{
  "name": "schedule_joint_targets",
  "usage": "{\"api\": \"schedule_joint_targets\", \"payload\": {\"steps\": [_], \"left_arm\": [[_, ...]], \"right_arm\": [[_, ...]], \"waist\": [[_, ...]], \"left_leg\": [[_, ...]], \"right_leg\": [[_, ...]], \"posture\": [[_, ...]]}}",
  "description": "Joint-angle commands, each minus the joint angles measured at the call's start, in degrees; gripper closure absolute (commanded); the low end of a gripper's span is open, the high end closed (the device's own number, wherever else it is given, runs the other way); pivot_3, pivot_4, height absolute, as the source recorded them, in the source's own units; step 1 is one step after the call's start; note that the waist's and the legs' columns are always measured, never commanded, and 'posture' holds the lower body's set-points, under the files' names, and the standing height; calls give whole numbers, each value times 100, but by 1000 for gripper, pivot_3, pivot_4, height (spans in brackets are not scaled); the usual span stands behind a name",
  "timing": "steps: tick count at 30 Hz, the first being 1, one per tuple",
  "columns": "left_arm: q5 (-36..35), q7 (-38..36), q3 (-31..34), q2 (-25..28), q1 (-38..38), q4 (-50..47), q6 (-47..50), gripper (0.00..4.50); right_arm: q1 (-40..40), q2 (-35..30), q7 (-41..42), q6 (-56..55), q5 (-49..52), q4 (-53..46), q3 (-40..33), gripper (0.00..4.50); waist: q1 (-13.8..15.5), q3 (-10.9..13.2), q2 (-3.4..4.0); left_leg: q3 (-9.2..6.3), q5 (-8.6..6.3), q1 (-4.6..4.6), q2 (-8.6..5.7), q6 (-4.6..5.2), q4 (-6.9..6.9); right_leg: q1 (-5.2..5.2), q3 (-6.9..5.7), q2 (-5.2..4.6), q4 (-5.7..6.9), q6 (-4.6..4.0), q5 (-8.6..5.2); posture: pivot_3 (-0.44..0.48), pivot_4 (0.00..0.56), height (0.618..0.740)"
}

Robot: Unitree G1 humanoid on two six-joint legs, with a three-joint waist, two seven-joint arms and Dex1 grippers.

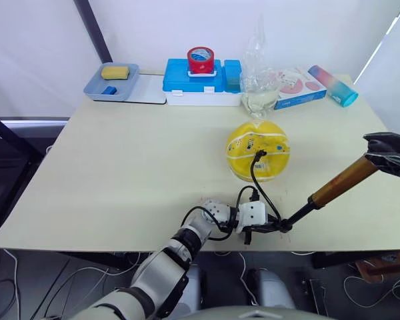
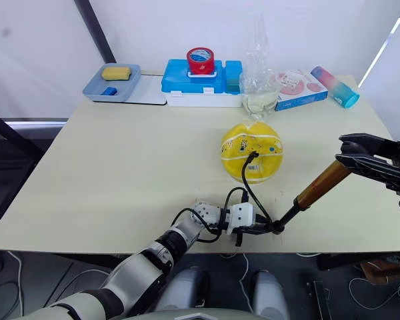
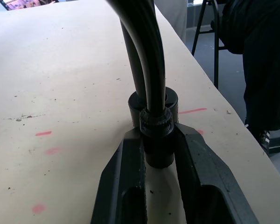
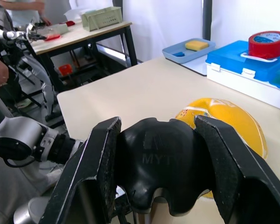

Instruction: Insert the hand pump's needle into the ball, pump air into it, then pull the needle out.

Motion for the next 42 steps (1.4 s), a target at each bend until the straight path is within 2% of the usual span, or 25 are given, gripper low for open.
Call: {"api": "schedule_joint_targets", "payload": {"steps": [1,9,14,20,21,25,28,31,33,35,38,42], "left_arm": [[396,-27,-181,256,199,449,263,4122],[399,-2,-187,252,191,435,279,4122],[389,-13,-183,260,207,417,285,4122],[394,-6,-187,253,198,433,274,4122],[394,-4,-187,250,197,436,275,4122],[392,-7,-181,243,190,456,271,4122],[390,-3,-177,238,185,466,266,4122],[388,0,-173,236,178,469,263,4122],[389,-3,-175,235,180,466,260,4122],[391,-4,-177,233,176,469,257,4122],[392,-2,-176,229,163,474,259,4122],[395,10,-183,214,154,472,269,4122]], "right_arm": [[233,342,-261,-430,-748,-80,489,2500],[684,1363,-293,-1630,-2098,53,1860,2500],[728,1514,-328,-1896,-2233,-40,1955,2500],[161,626,-70,-1253,-1158,-160,809,2500],[85,503,-52,-1158,-1041,-138,687,2500],[-291,-195,-123,-280,-235,-31,111,2500],[-521,-612,-64,138,26,159,-197,2500],[-794,-759,-181,426,333,297,-352,2500],[-826,-692,-284,641,530,235,-365,2500],[-560,-521,-223,571,276,-2,-161,2500],[-70,-265,-78,177,-397,-237,293,2500],[332,65,82,-744,-1398,-84,948,2500]], "waist": [[-4,-4,-10],[-11,-17,-20],[-11,-17,-18],[-10,-11,-9],[-6,5,17],[0,15,21],[0,16,19],[1,19,16],[4,23,22],[11,23,22],[19,18,14],[5,12,3]], "left_leg": [[-1,0,0,1,0,0],[0,-11,8,6,-20,1],[0,-10,9,5,-17,0],[0,-12,8,7,-21,1],[1,-12,8,7,-21,1],[4,-11,3,2,-19,1],[6,-12,3,2,-21,1],[5,-12,2,2,-22,1],[5,-12,-4,1,-22,1],[6,-9,-6,-1,-16,1],[0,0,-6,0,0,-2],[0,-6,1,2,-11,0]], "right_leg": [[0,-2,1,0,0,0],[1,-16,-5,6,4,-1],[1,-17,-6,7,3,-1],[1,-21,-8,7,1,1],[0,-21,-10,8,1,1],[0,-38,-29,5,3,2],[0,-41,-34,5,3,2],[0,-45,-35,4,3,2],[-3,-45,-38,4,3,2],[-3,-45,-39,3,2,3],[-3,-53,-34,1,1,3],[2,-54,-32,1,4,2]], "posture": [[0,150,739],[0,150,739],[0,150,739],[0,150,739],[0,150,739],[0,150,739],[0,150,739],[0,150,739],[0,150,739],[0,150,739],[0,150,739],[0,150,739]]}}
